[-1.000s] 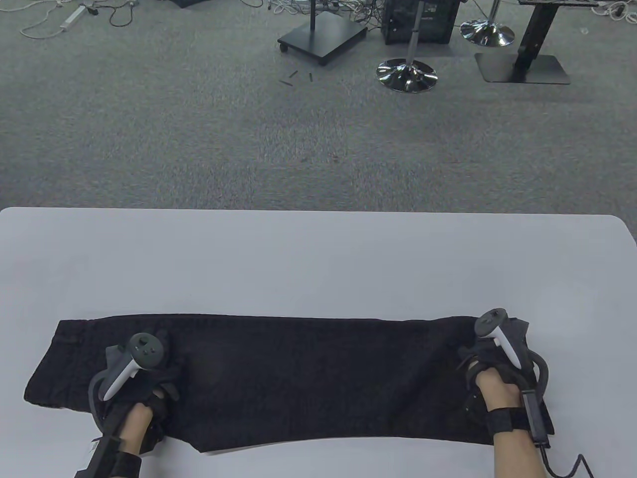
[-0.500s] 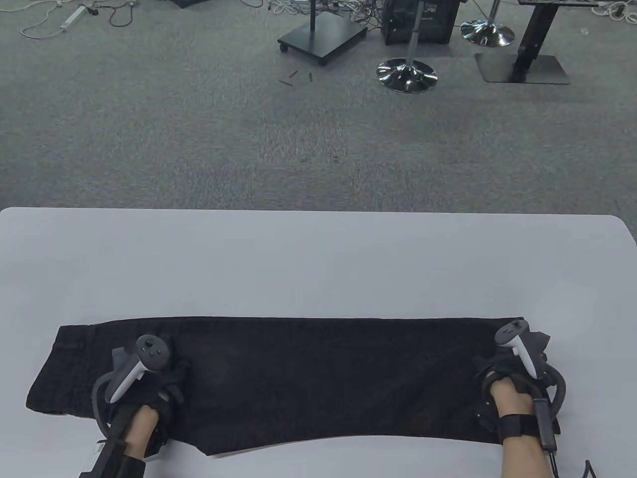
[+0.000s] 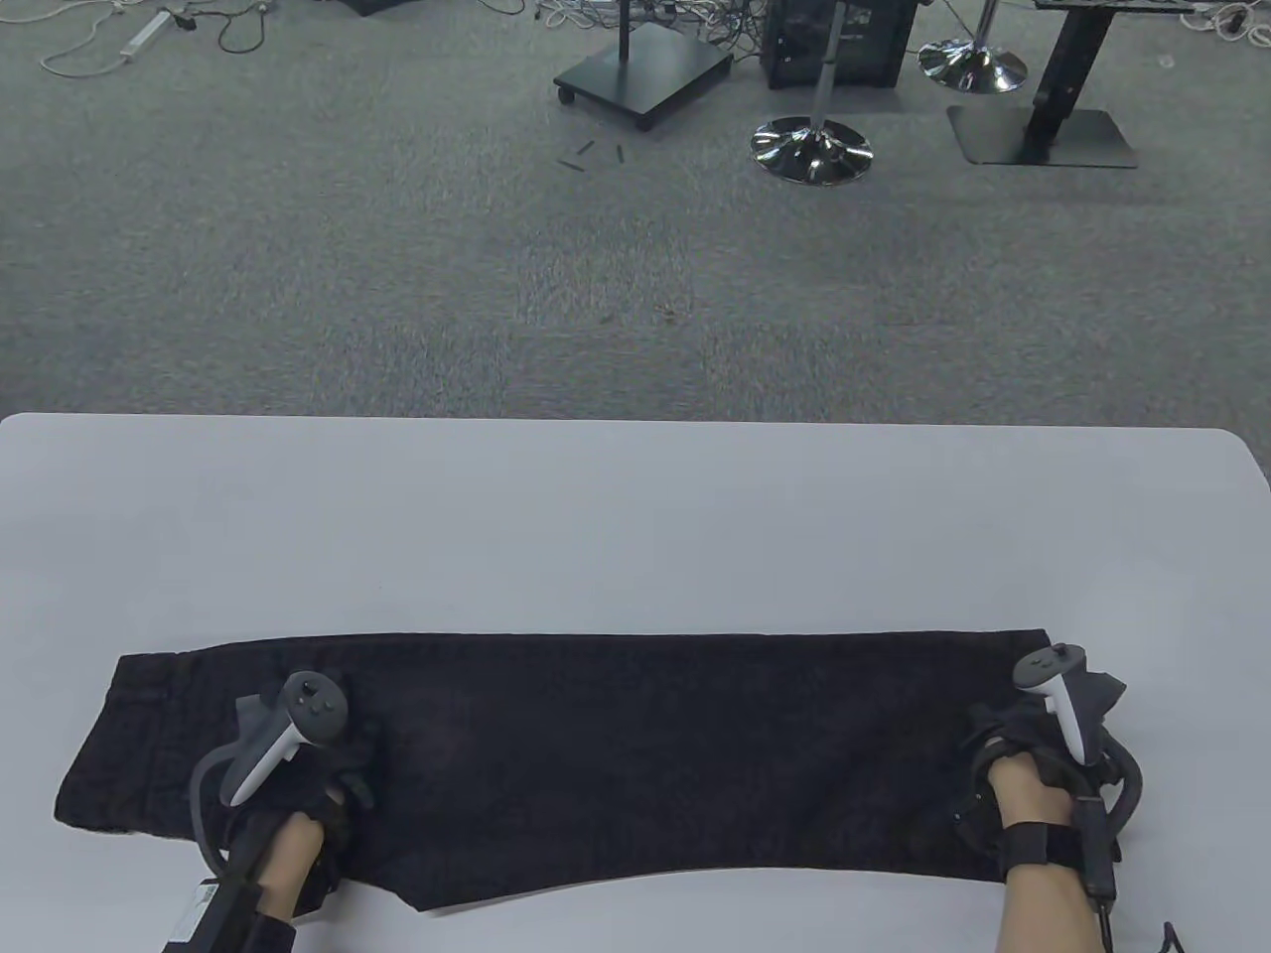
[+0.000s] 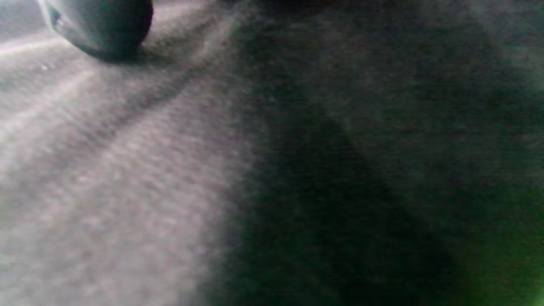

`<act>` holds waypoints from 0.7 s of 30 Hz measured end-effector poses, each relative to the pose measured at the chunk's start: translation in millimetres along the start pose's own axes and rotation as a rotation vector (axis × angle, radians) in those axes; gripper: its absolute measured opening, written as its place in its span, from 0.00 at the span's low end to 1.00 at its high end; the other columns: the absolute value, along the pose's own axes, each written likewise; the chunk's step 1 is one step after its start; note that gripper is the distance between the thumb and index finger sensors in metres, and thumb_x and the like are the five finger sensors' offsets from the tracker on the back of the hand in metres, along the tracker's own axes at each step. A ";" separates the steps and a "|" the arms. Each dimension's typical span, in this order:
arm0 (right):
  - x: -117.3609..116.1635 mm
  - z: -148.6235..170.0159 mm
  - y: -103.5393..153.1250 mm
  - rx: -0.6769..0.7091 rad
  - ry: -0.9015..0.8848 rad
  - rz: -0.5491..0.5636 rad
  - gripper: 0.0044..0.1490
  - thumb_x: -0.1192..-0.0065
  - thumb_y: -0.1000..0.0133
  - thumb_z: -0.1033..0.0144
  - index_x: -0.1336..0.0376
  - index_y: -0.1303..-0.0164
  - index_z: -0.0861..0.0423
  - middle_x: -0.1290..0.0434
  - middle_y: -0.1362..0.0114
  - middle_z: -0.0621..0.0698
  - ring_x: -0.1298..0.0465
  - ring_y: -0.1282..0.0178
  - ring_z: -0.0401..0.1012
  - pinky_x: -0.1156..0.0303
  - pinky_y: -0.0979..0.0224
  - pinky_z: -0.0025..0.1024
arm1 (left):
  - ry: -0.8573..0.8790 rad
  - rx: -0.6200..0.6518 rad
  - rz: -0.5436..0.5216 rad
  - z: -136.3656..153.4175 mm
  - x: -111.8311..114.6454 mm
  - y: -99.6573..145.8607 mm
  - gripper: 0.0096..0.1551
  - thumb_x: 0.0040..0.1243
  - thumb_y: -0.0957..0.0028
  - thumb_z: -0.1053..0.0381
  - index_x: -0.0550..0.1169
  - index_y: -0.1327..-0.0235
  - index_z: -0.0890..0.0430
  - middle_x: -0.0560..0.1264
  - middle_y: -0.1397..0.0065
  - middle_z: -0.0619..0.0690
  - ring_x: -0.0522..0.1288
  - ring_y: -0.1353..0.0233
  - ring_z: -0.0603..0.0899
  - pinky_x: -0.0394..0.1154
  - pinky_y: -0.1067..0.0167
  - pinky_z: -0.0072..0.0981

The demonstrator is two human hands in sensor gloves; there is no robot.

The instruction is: Fold trousers

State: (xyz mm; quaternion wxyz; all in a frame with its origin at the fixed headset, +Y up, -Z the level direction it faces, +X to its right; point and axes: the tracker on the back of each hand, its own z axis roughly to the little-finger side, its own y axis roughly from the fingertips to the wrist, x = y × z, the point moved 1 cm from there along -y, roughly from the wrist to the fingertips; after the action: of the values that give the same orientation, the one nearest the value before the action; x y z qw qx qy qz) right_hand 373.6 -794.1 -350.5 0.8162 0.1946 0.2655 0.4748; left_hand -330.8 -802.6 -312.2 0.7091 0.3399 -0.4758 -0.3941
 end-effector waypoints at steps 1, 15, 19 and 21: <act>0.5 -0.8 0.1 0.003 -0.001 0.006 0.53 0.44 0.48 0.36 0.65 0.23 0.45 0.62 0.14 0.50 0.57 0.12 0.53 0.59 0.15 0.61 | 0.000 0.000 0.001 0.0 0.0 0.0 0.48 0.44 0.42 0.28 0.43 0.16 0.42 0.38 0.13 0.42 0.37 0.11 0.59 0.41 0.21 0.68; 28.8 -2.7 10.9 0.164 -0.333 0.086 0.37 0.40 0.44 0.64 0.50 0.25 0.51 0.33 0.29 0.53 0.27 0.38 0.48 0.36 0.26 0.56 | 0.000 0.004 0.008 0.5 -1.2 -0.7 0.48 0.44 0.42 0.27 0.43 0.16 0.41 0.38 0.13 0.42 0.37 0.10 0.58 0.41 0.21 0.68; 52.3 -1.5 25.2 0.257 -0.474 0.063 0.36 0.40 0.44 0.63 0.48 0.26 0.52 0.31 0.31 0.53 0.24 0.41 0.47 0.33 0.28 0.56 | -0.020 0.024 0.006 -1.4 -9.5 0.8 0.48 0.46 0.43 0.26 0.46 0.15 0.41 0.41 0.12 0.41 0.39 0.10 0.58 0.43 0.20 0.65; 62.4 -4.6 33.6 0.306 -0.521 0.040 0.36 0.40 0.44 0.63 0.47 0.26 0.52 0.30 0.32 0.53 0.24 0.42 0.47 0.33 0.29 0.55 | 0.011 0.052 -0.003 -5.7 -18.0 4.9 0.48 0.46 0.43 0.26 0.46 0.15 0.40 0.41 0.12 0.40 0.38 0.10 0.58 0.43 0.20 0.65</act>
State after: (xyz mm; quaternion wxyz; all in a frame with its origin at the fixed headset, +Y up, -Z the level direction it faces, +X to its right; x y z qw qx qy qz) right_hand 373.7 -723.1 -350.5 0.8084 0.4359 0.1116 0.3795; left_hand -328.6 -783.9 -317.2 0.7019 0.3611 -0.4816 -0.3807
